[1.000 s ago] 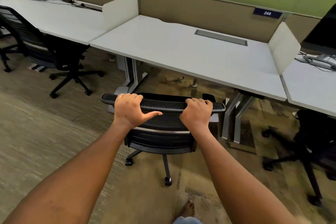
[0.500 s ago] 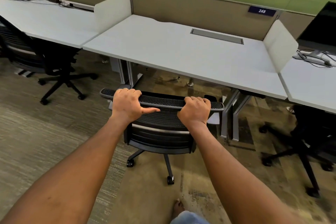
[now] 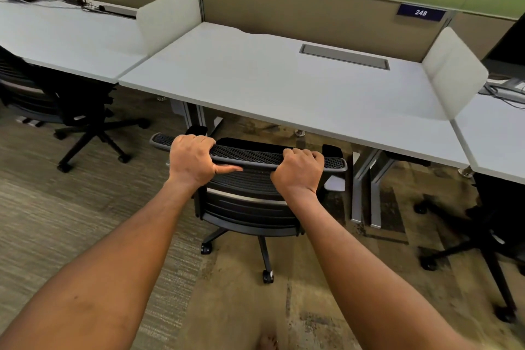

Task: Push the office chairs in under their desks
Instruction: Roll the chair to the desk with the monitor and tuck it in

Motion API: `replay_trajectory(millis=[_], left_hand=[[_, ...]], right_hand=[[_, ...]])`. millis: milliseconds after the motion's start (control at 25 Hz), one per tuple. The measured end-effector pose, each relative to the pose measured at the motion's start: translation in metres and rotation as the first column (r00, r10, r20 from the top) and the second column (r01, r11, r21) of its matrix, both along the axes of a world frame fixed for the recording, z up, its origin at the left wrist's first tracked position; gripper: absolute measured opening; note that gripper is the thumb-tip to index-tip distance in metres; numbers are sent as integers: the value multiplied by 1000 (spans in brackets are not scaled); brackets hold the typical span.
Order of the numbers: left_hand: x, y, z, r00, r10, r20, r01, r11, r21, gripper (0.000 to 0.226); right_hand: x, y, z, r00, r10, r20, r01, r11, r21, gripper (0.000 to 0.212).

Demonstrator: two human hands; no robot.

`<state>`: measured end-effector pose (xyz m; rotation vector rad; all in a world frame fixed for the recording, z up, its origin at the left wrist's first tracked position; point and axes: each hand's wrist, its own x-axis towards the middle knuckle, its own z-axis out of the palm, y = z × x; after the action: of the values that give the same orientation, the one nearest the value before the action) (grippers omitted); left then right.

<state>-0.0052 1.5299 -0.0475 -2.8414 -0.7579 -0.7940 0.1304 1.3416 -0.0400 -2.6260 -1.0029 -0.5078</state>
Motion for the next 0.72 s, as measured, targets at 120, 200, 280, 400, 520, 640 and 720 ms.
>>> replay_trajectory(millis=[120,200,280,400,520,640,720], left_hand=[[17,18,0,999,-14,36,13,1000,29,86],[29,30,2,999,-24,24,24,999,23,81],[39,40,2,999,-42,21,42,999,12,80],[51,55,4,998,-55,23,55,998,23,83],[63,68,2,996,-84,34,84,996,18,82],[69,77,-6,985,-140,99,136,990,47,80],[73,83,-8,975,-182,127,177,983,53,78]], right_hand=[[16,17,0,1000,4,-14,-4,1000,-10,8],[27,28,-1,999,-4,-42,4,1000,-2,9],[35,37,-2,999,-7,-53,6,1000,-11,10],[47,49,0,998,4,-64,-8,999,-50,8],[58,60,-1,999,-12,-48,10,1000,-29,5],[60,69,-3,999,-35,26,33,997,72,4],[63,75,-4,997,-58,54,52,993,104,8]])
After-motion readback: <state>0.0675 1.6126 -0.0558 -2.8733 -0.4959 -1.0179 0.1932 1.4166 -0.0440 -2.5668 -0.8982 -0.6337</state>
